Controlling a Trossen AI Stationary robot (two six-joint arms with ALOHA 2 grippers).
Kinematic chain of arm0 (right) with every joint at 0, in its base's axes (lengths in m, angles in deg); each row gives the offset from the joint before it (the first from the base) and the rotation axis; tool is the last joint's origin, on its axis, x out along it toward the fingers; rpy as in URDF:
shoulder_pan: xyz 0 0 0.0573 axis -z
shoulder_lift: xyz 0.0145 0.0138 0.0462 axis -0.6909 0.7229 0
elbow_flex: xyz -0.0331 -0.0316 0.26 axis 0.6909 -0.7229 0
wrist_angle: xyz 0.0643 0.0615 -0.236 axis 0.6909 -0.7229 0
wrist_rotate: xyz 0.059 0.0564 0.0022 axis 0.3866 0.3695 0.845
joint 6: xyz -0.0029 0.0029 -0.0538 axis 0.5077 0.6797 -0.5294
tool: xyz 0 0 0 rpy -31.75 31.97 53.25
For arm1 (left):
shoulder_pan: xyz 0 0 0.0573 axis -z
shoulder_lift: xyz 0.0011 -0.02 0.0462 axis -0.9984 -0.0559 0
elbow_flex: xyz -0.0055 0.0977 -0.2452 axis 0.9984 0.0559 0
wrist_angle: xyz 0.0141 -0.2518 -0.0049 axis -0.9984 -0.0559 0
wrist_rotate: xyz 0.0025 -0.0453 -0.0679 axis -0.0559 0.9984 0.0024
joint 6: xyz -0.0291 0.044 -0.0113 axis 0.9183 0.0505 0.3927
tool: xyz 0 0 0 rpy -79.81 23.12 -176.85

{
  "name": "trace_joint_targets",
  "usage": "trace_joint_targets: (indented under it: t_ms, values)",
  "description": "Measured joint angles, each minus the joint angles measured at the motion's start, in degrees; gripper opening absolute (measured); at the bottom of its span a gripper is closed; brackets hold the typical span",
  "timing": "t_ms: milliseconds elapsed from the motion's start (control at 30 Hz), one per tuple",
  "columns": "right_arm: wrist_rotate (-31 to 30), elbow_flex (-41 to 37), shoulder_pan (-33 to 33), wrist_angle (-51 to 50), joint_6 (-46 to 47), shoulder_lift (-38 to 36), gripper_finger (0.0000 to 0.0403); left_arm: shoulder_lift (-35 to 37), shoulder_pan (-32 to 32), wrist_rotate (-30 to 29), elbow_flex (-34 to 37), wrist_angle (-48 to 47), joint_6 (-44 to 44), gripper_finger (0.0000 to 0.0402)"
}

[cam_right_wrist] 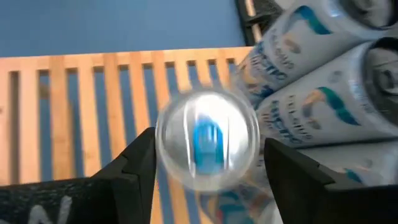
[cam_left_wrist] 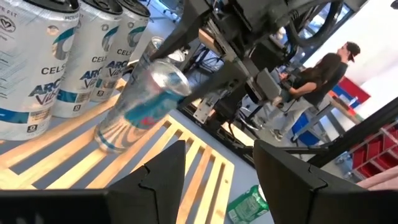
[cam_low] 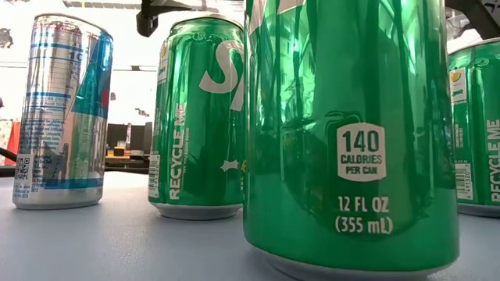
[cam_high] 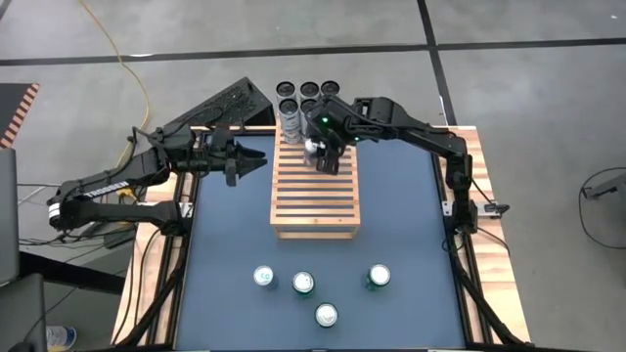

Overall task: Place canned beverage on shelf
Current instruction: Put the blue soda can on the shelf aligned to the other blue soda can, then adjust the blue soda cans and on the shelf aligned the blue soda cans

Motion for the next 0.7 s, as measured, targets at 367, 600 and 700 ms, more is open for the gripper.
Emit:
trace_joint_targets:
  t_ms: [367,600,700]
  values:
    - [-3.23,0.0,0.01,3.54,-1.4,0.0,0.0214,-1.35,-0.03,-2.21,-0.04,-4.6,-5.99,0.0179]
    - [-5.16,0.22,-0.45,8.57,-1.64,-0.46,0.0205,-6.74,-0.05,-3.31,-0.04,-5.04,-15.38,0.0179]
    - [-9.31,0.24,-1.39,9.51,-2.24,-2.22,0.0199,-9.28,-0.06,-3.54,-0.04,-3.39,-18.85,0.0175]
